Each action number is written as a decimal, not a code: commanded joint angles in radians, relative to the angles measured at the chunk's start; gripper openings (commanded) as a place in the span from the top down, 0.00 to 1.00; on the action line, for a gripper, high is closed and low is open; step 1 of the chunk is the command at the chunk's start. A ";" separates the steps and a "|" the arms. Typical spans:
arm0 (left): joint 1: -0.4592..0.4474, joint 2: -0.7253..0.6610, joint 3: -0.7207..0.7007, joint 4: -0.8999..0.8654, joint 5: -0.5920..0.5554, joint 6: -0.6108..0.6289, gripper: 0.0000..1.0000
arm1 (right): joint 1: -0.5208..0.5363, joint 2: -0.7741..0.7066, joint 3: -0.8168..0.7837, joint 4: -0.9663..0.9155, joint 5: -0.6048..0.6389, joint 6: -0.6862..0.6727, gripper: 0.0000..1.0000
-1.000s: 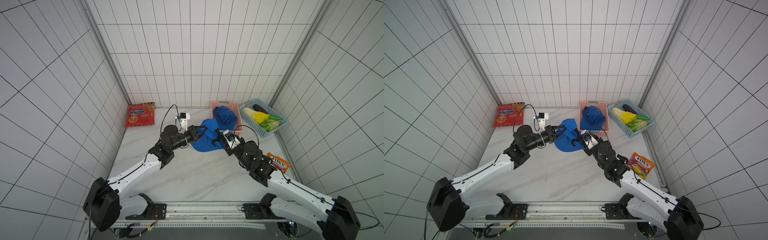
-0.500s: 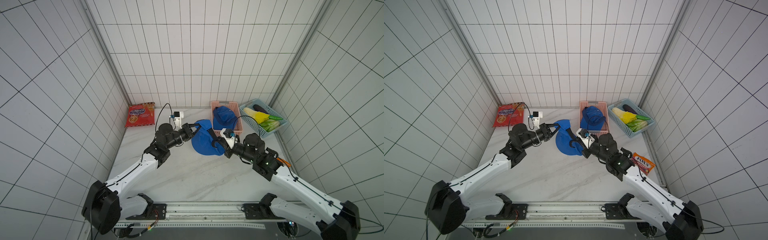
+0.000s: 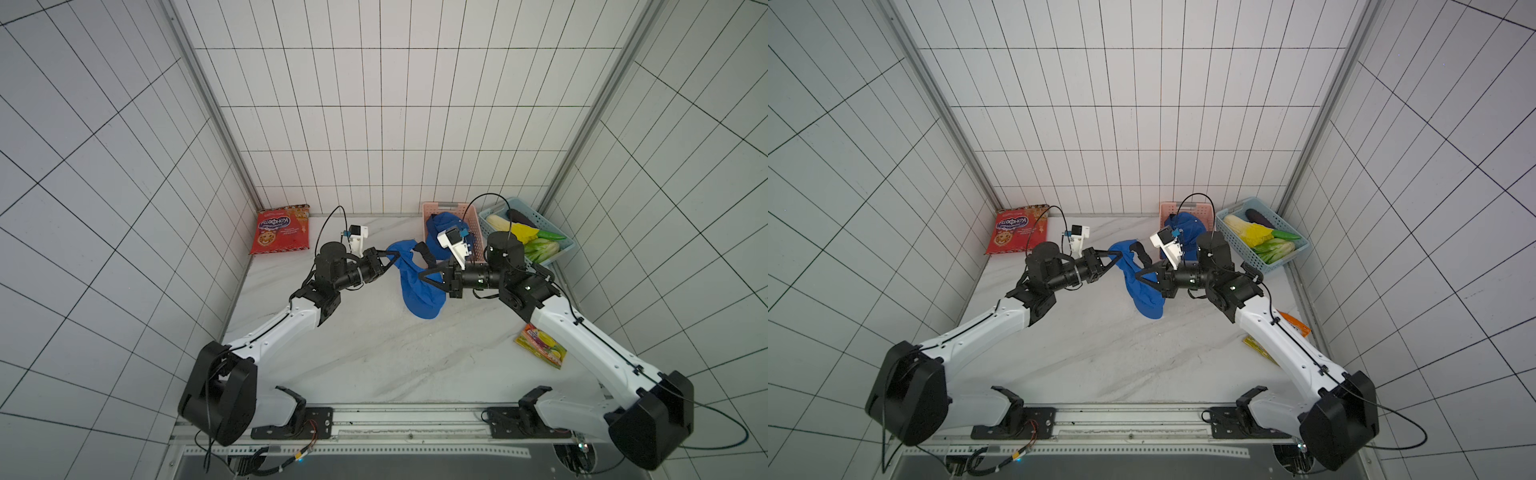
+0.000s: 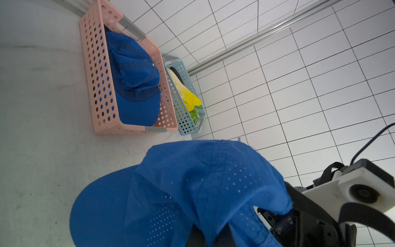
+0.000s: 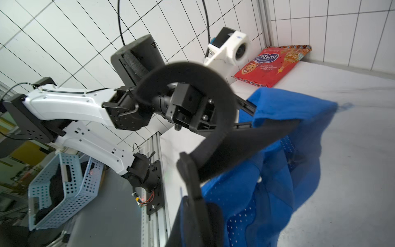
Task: Turn the baseball cap inside out
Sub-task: Turn over the baseball cap.
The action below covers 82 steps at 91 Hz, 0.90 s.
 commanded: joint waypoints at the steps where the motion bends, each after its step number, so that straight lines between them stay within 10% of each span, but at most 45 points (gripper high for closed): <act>1: 0.021 0.074 -0.006 0.068 -0.028 -0.007 0.92 | 0.007 -0.007 0.059 0.039 -0.208 0.125 1.00; 24: 0.001 0.124 0.017 0.098 0.018 -0.017 0.58 | -0.011 -0.030 0.023 0.093 -0.057 0.162 1.00; 48: 0.044 -0.110 -0.087 -0.063 -0.083 0.123 0.25 | -0.047 -0.052 -0.014 0.134 0.055 0.204 1.00; 82: -0.044 -0.323 -0.114 -0.137 0.025 0.408 0.17 | -0.075 -0.004 -0.015 0.262 0.051 0.309 1.00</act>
